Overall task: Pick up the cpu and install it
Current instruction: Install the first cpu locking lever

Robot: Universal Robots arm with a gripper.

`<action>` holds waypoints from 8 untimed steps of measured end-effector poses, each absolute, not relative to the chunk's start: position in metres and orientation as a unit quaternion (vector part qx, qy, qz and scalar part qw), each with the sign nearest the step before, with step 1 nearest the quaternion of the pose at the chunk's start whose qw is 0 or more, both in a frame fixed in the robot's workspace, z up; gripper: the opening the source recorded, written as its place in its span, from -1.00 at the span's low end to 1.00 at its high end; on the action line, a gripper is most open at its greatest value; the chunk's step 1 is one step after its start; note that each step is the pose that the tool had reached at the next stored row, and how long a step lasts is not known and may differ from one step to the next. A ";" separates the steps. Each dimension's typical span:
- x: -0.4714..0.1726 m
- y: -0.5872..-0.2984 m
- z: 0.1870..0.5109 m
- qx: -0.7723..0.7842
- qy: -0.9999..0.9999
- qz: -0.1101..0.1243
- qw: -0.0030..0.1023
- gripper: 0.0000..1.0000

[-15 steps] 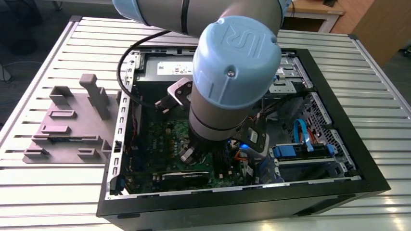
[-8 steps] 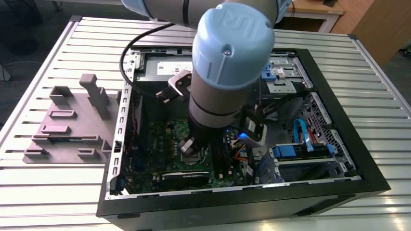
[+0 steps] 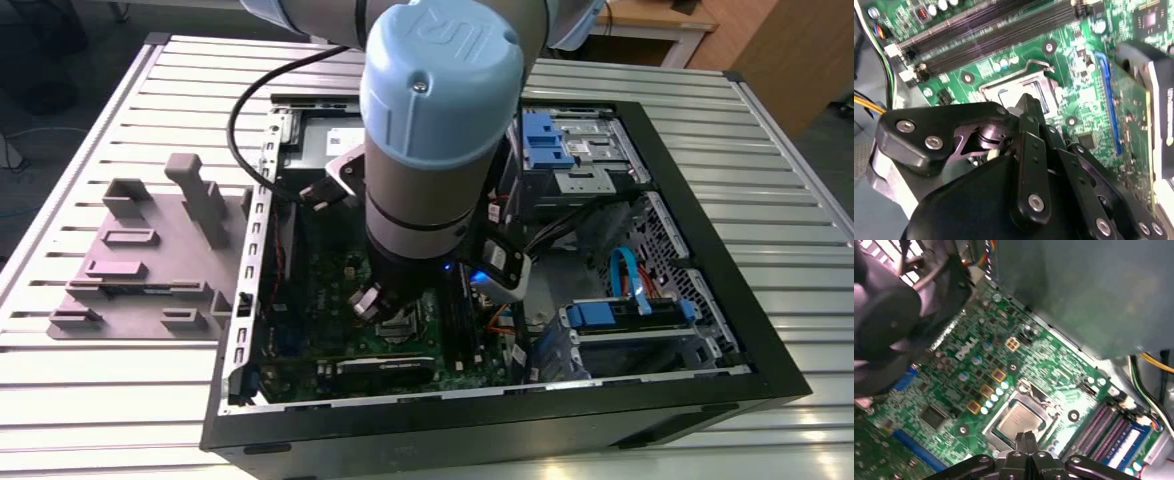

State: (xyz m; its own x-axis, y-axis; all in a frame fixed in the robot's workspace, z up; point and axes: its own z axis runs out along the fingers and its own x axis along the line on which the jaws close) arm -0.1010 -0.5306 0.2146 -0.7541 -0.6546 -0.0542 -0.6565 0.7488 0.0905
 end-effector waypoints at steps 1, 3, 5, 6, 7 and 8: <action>-0.101 -0.530 0.215 -0.351 0.935 0.052 0.010 -0.79; -0.101 -0.529 0.216 -0.351 0.935 0.052 0.010 -0.79; -0.101 -0.528 0.218 -0.351 0.935 0.052 0.010 -0.79; -0.101 -0.527 0.220 -0.351 0.935 0.052 0.010 -0.79; -0.101 -0.526 0.221 -0.351 0.935 0.052 0.010 -0.79; -0.101 -0.525 0.223 -0.351 0.935 0.052 0.010 -0.79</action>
